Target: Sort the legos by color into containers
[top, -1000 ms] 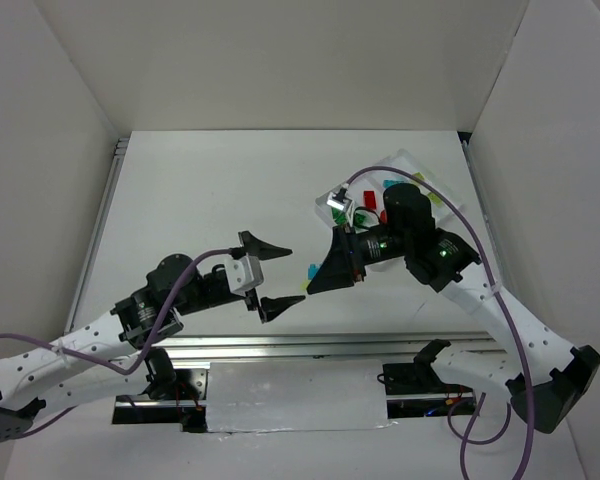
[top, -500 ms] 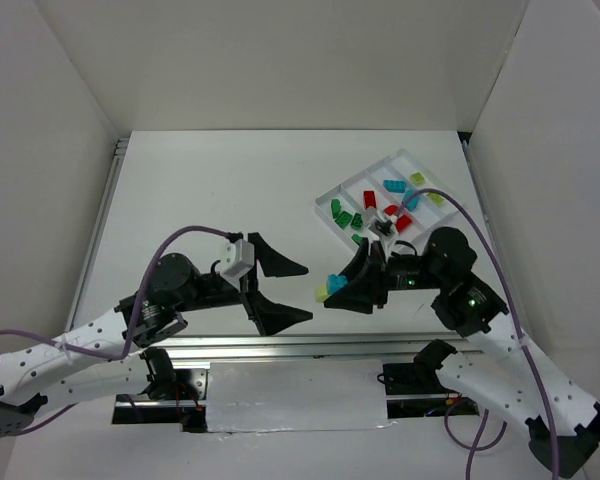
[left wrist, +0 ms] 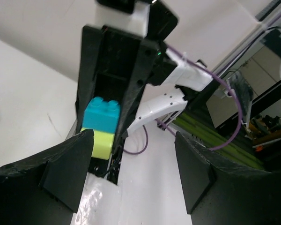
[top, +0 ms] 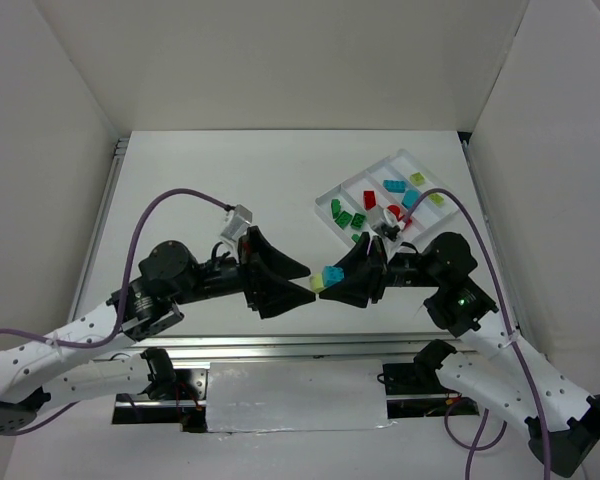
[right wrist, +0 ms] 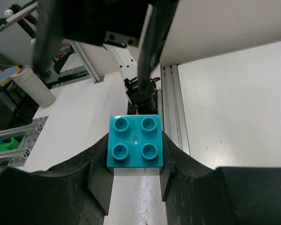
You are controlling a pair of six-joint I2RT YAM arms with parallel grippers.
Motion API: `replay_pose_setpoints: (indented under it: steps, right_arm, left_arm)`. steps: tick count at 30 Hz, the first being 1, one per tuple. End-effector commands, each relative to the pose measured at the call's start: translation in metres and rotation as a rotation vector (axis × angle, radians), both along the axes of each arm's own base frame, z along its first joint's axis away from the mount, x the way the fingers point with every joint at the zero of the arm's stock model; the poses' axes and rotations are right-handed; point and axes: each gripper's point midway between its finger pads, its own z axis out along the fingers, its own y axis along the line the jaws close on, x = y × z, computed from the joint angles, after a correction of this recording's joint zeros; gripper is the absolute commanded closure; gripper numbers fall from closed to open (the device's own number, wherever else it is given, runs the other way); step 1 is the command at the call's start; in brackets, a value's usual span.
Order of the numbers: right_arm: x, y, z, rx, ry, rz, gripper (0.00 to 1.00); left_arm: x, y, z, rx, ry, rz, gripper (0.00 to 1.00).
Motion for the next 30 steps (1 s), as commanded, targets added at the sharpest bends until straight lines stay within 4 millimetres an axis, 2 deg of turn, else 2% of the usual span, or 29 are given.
replay_pose_setpoints:
  steps: [1,7,12,18,21,29,30]
  right_arm:
    - [-0.005,-0.003,0.035,0.092,-0.099,0.009,1.0]
    - [-0.011,-0.003,0.041,0.101,-0.06,0.049,1.0]
    - [-0.003,0.002,0.04,0.095,-0.019,0.028,1.0]
    - [0.002,0.004,0.04,0.093,0.007,0.02,1.0]
    - [0.003,0.005,0.039,0.087,0.019,0.015,1.0]
    - [-0.001,0.005,0.037,0.078,0.035,0.041,1.0]
    - [-0.002,0.005,0.037,0.078,0.033,0.044,1.0]
  left_arm:
    - [0.003,-0.004,-0.004,0.019,0.04,0.011,0.18]
    - [0.01,-0.006,-0.016,0.068,0.019,0.037,0.22]
    - [-0.005,-0.012,-0.01,0.024,-0.013,-0.063,0.26]
    - [-0.008,-0.013,-0.011,0.027,-0.018,-0.079,0.36]
    - [-0.007,-0.012,-0.009,0.028,-0.026,-0.072,0.46]
    - [-0.004,-0.01,-0.008,0.028,-0.031,-0.049,0.5]
    - [-0.005,-0.01,-0.006,0.025,-0.036,-0.053,0.54]
